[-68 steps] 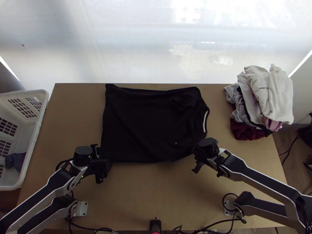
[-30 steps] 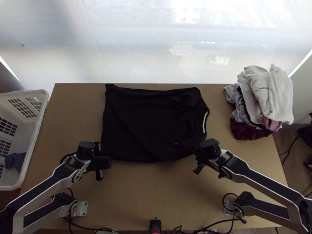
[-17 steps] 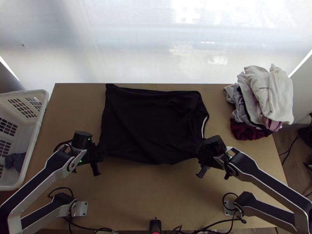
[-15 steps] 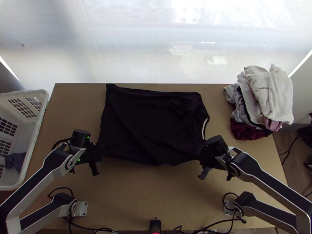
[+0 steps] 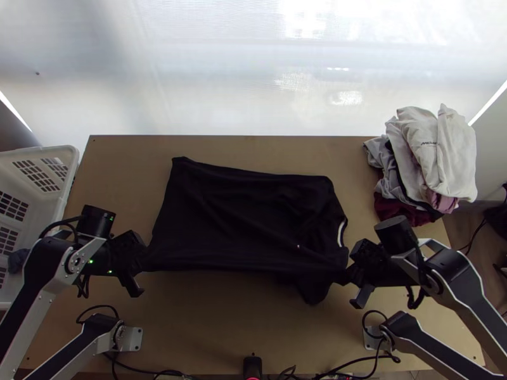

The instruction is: Fold the t-shirt

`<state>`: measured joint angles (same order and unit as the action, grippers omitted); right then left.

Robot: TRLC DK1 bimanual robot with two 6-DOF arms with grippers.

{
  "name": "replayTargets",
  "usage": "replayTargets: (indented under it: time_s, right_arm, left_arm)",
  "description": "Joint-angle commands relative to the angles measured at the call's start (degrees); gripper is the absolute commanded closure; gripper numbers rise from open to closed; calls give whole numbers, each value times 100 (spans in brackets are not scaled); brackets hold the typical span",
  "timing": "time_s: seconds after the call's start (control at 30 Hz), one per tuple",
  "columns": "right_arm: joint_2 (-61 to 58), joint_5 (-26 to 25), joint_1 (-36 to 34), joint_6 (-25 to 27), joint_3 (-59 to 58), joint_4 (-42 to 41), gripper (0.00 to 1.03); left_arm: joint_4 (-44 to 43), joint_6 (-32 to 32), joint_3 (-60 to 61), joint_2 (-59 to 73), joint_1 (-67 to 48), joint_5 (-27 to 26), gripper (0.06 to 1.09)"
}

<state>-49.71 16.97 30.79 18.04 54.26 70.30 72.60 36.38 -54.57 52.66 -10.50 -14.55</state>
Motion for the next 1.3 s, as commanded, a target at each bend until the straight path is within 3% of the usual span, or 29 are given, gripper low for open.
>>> replayTargets:
  time_s: [0.0,0.3,0.47,1.0,1.27]
  right_arm:
    - [137,614,-442,-178,1175,968,100]
    - [76,869,-996,-310,2150,1126,100]
    - [-3,878,-1303,-460,2326,792,100]
    - [-873,878,-1813,-679,5191,941,100]
    - [-539,860,-2059,-794,5437,1091,100]
  left_arm:
    - [914,-518,-1320,-248,628,-532,103]
    - [861,-966,-2708,-98,611,-558,103]
    - [598,-1160,-2788,-178,655,-576,103]
    - [677,-1722,-5407,464,734,-558,100]
    - [650,-1757,-5495,-186,954,-505,98]
